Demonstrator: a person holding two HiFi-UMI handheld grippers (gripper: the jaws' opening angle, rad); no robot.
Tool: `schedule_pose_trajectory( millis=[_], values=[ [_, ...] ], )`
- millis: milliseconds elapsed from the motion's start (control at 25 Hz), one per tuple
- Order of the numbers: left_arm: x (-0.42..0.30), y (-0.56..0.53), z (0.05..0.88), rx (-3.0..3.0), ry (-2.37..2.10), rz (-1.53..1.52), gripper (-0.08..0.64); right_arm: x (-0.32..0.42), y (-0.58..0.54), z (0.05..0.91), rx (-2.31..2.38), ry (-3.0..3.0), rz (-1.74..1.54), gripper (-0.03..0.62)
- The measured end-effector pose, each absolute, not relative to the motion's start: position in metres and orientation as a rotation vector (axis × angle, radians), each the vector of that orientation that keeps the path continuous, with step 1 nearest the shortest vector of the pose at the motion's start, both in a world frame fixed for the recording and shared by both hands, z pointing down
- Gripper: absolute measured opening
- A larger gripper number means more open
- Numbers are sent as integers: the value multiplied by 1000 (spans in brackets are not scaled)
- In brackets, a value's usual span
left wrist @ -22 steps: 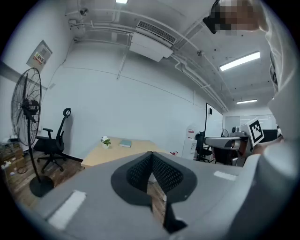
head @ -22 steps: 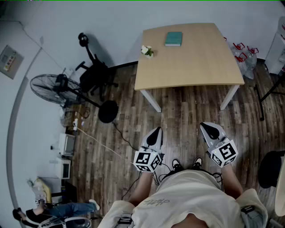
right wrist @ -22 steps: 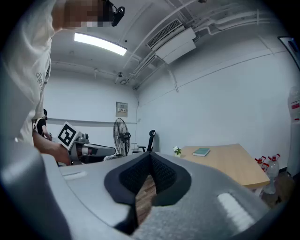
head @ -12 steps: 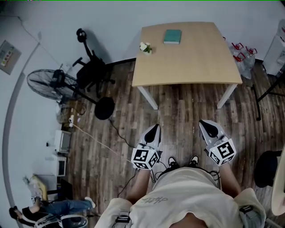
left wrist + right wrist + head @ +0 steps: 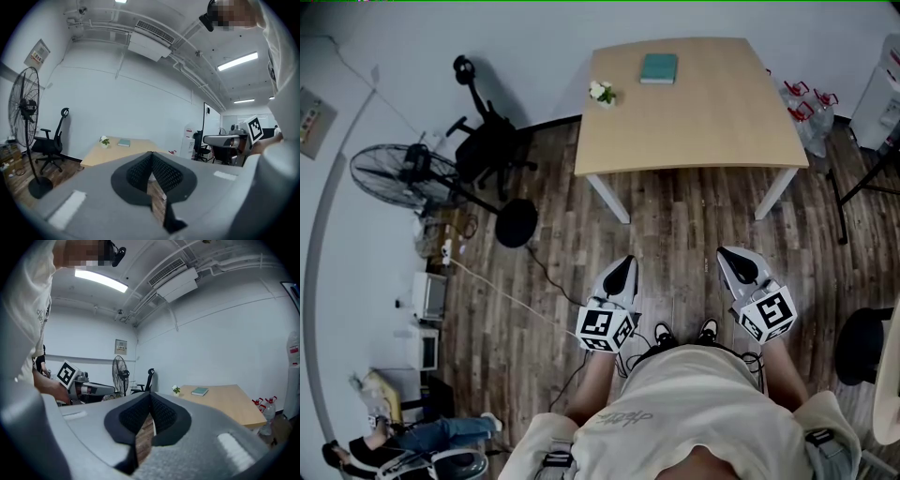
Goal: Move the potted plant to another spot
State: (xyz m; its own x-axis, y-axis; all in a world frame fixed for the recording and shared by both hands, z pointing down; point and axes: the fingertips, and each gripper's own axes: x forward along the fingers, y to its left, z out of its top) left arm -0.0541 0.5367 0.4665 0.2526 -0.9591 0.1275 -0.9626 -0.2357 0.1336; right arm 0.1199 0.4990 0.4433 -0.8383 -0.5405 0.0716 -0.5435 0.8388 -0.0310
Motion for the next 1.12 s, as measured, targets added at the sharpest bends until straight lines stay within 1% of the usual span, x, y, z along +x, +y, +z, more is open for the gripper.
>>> schedule_pose_trajectory(
  millis=[400,440,560,720,800,1120],
  values=[
    [-73,538,471,2350,-1804,29,15,105,504,450,865,-2913,74,2],
    [-74,537,471,2361,-1803,48,52,102,504,450,868,-2910,77,2],
    [-81,534,475,2371,-1804,108,242,93,503,451,869,-2905,92,2],
    [-93,531,478,2358,-1837,120,360,80,505,452,859,-2896,99,2],
    [-98,531,478,2360,-1828,112,388,76,505,454,861,-2889,106,2],
    [-108,537,489,2424,-1713,96,396,50,504,456,876,-2878,99,2]
  ],
)
